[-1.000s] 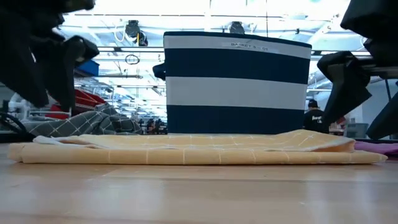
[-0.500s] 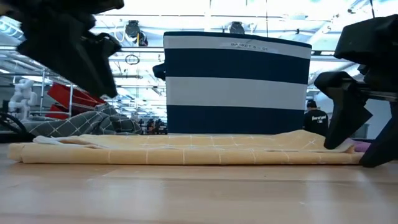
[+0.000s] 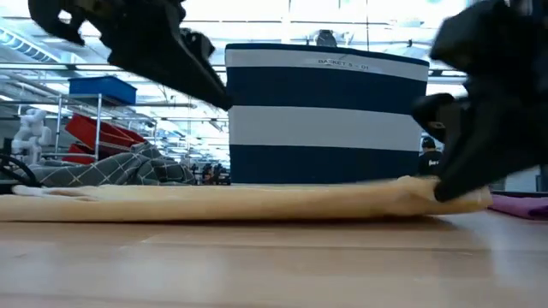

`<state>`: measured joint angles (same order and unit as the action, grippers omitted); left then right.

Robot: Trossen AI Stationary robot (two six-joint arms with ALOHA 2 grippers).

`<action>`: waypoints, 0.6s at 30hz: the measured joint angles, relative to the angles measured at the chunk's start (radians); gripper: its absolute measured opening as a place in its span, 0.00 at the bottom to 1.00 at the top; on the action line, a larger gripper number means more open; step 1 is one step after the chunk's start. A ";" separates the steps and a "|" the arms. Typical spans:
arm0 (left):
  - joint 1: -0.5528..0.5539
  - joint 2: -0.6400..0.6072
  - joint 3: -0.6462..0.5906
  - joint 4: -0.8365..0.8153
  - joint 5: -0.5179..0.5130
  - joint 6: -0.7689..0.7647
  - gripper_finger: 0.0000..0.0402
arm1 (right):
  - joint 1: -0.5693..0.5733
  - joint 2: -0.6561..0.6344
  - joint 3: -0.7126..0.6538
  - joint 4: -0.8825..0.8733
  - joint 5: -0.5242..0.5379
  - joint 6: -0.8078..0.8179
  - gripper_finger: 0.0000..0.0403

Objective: Fold towel
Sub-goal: Fold the yellow towel

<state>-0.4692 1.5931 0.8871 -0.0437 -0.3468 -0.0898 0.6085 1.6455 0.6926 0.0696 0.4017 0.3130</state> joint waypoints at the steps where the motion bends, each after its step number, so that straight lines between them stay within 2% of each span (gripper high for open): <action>1: 0.002 0.009 0.000 0.000 0.013 -0.001 0.41 | -0.001 0.000 0.000 0.056 -0.017 -0.009 0.03; 4: 0.001 0.036 0.000 0.029 0.038 -0.001 0.41 | -0.003 0.000 0.000 0.211 -0.032 -0.046 0.01; 7: -0.003 0.065 0.000 0.112 0.060 0.024 0.41 | -0.024 0.000 0.004 0.284 -0.043 -0.067 0.01; 13: 0.013 0.108 0.000 0.305 0.080 0.043 0.45 | -0.071 0.035 0.048 0.233 -0.069 -0.096 0.01; 18: 0.043 0.177 0.000 0.445 0.200 -0.008 0.51 | -0.095 0.097 0.108 0.199 -0.076 -0.131 0.01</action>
<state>-0.4262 1.7700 0.8871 0.4009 -0.1467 -0.0978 0.5139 1.7424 0.8004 0.2683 0.3252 0.1822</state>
